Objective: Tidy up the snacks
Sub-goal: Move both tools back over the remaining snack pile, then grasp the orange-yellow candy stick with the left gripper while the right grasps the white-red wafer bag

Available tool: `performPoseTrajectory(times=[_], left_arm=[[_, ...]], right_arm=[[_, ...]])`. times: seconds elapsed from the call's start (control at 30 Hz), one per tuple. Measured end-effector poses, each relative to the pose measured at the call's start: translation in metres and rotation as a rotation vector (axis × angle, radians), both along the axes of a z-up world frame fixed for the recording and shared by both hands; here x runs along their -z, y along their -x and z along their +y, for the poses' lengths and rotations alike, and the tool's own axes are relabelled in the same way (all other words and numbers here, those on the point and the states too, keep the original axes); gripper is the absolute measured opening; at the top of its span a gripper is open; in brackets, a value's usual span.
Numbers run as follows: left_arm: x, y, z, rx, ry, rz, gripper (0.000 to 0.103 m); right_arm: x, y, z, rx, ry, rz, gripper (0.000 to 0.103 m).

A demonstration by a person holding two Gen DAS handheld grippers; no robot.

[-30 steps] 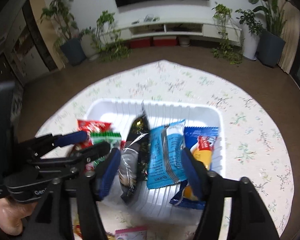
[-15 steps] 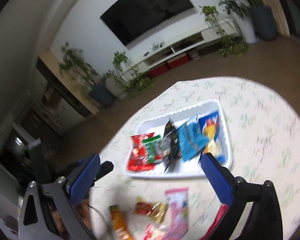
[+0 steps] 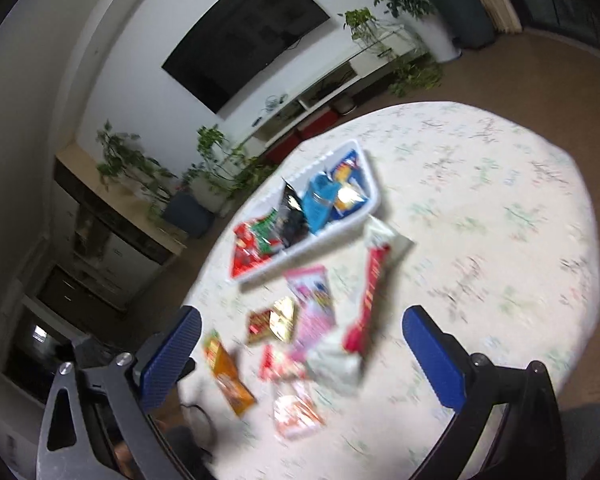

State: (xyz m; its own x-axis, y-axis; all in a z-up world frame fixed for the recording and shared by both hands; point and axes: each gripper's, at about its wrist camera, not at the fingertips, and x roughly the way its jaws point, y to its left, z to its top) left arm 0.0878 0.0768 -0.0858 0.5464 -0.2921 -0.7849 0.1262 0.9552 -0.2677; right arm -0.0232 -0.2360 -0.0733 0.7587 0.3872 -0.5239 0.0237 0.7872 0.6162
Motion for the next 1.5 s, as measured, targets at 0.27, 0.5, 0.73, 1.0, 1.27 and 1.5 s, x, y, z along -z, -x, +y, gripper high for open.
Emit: performPoseTrajectory(times=[0.27, 0.5, 0.73, 1.0, 1.27, 1.5], left_arm=[[0.022, 0.010, -0.011, -0.013, -0.049, 0.052, 0.103], [0.028, -0.002, -0.022, 0.025, -0.038, 0.076, 0.091], [0.032, -0.016, -0.031, 0.032, -0.066, 0.088, 0.068], [0.035, -0.026, -0.040, 0.041, -0.096, 0.071, 0.045], [0.037, -0.024, -0.043, 0.085, -0.093, 0.054, 0.020], [0.038, -0.016, -0.043, 0.127, -0.082, 0.052, 0.017]], right_arm=[[0.023, 0.014, 0.015, -0.011, 0.089, 0.062, 0.103], [0.024, 0.018, 0.023, -0.028, 0.130, 0.056, 0.102], [0.026, 0.017, 0.028, -0.043, 0.138, 0.083, 0.098], [0.026, 0.018, 0.033, -0.051, 0.170, 0.091, 0.097], [0.028, 0.018, 0.040, -0.065, 0.202, 0.106, 0.095], [0.028, 0.019, 0.040, -0.059, 0.227, 0.114, 0.092]])
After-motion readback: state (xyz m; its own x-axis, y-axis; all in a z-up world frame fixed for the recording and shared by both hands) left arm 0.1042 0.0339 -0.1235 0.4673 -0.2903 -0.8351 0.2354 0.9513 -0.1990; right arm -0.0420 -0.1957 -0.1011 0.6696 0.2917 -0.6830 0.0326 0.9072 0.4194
